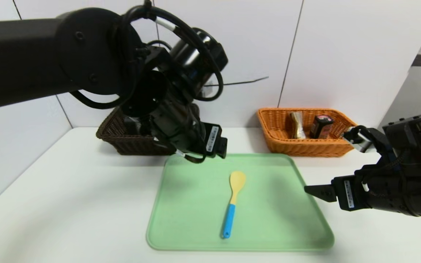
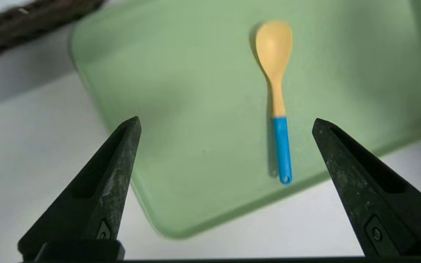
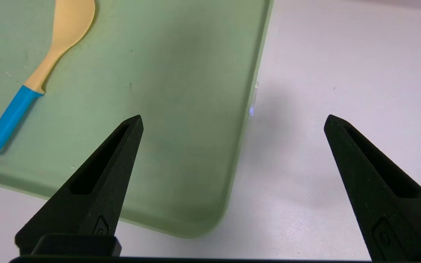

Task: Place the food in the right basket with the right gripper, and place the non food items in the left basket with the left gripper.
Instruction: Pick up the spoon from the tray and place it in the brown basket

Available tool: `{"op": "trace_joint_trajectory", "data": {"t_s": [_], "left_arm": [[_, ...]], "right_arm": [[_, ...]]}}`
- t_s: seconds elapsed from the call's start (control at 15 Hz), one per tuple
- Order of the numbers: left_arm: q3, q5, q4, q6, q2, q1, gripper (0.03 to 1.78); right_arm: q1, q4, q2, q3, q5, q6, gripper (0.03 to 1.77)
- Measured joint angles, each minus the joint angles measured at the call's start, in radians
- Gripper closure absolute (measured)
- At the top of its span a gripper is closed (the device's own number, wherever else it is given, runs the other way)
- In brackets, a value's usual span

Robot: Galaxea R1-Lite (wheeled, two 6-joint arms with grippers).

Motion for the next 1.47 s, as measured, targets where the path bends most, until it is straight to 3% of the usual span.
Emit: {"op": "trace_joint_trajectory", "data": {"t_s": [0.2,0.33,0.6,0.8,1.0,1.47], "left_arm": [[0.000,-0.011,0.008,-0.015,0.052,-0.057,0.14],[0.000,-0.053,0.004,-0.042,0.081,-0.080,0.14],[0.000,-0.088,-0.029,-0.055,0.122,-0.089,0.12],[0.000,-0.088,-0.026,-0.049,0.147,-0.091,0.12],[0.000,-0.087,-0.022,-0.036,0.181,-0.091,0.12],[-0.006,-0.086,-0.050,-0.015,0.260,-0.092,0.12]], "right_arm": [[-0.003,0.011,0.008,-0.054,-0.005,-0.001,0.09],[-0.012,0.065,0.016,-0.136,-0.008,-0.003,0.09],[-0.049,0.301,0.031,-0.391,0.003,-0.013,0.09],[-0.090,0.449,0.035,-0.499,0.008,-0.080,0.09],[-0.107,0.564,0.033,-0.539,0.007,-0.093,0.09],[-0.110,0.570,0.023,-0.509,0.006,-0.088,0.09]]}}
